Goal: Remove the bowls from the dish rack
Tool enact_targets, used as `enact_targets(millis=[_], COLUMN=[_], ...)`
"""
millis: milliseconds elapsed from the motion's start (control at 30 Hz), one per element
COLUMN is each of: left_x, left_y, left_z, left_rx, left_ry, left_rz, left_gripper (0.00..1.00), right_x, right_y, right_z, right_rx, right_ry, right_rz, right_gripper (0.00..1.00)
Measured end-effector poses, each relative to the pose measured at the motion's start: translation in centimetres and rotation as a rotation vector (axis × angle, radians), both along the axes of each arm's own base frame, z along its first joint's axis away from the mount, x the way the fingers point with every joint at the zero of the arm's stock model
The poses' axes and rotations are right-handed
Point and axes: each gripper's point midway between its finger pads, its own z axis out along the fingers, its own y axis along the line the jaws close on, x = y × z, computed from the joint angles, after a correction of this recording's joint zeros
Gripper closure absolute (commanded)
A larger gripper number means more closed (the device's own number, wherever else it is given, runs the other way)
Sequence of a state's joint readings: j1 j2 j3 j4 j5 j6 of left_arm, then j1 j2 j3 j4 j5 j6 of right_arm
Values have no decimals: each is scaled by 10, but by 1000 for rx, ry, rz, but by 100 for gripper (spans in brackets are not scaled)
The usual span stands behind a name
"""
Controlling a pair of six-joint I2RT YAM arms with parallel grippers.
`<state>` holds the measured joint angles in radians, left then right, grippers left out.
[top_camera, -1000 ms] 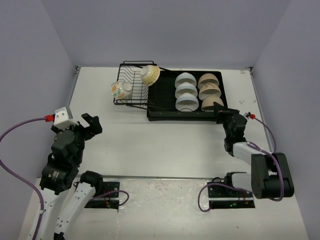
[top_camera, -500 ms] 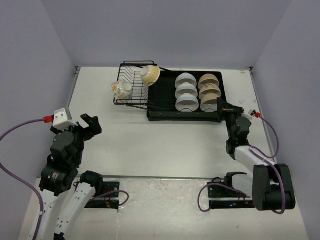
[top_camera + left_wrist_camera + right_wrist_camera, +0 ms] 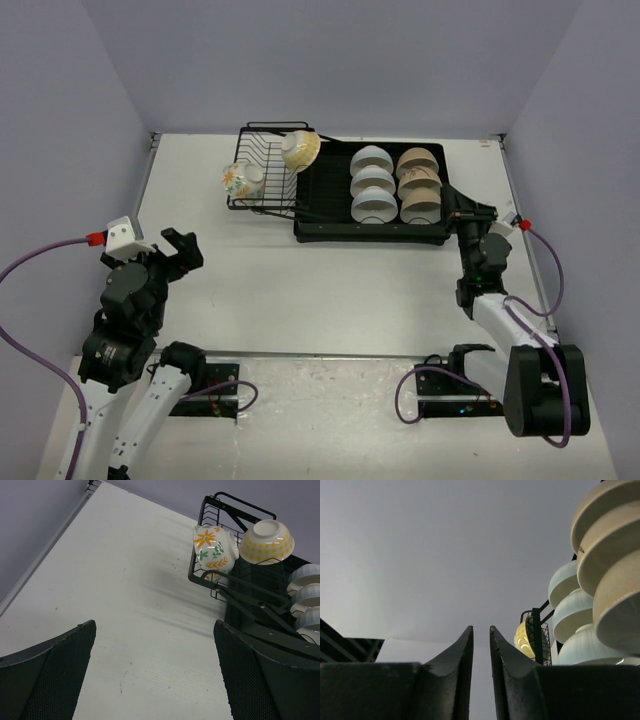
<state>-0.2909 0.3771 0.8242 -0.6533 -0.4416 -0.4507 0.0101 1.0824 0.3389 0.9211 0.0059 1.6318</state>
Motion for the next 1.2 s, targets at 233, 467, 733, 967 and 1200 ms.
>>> enact_targets(millis=[233,467,733,967,1200], left_x=[0,0,0,0,0], left_y=[0,0,0,0,0], left_z=[0,0,0,0,0], left_rx=[0,0,0,0,0], left_ry=[0,0,0,0,0], left_rz=[0,0,0,0,0], left_gripper=[0,0,0,0,0], right_x=[-10,7,24,40,54], right_y=[-1,2,5,9,14], right_z=[-23,-53,-98,-111,-114], right_rx=[-14,-40,-56,-67,-66], right_ry=[141,304,440,422,382], right_rz=[-4,12,31,55,80], right_gripper=[45,41,41,43,53])
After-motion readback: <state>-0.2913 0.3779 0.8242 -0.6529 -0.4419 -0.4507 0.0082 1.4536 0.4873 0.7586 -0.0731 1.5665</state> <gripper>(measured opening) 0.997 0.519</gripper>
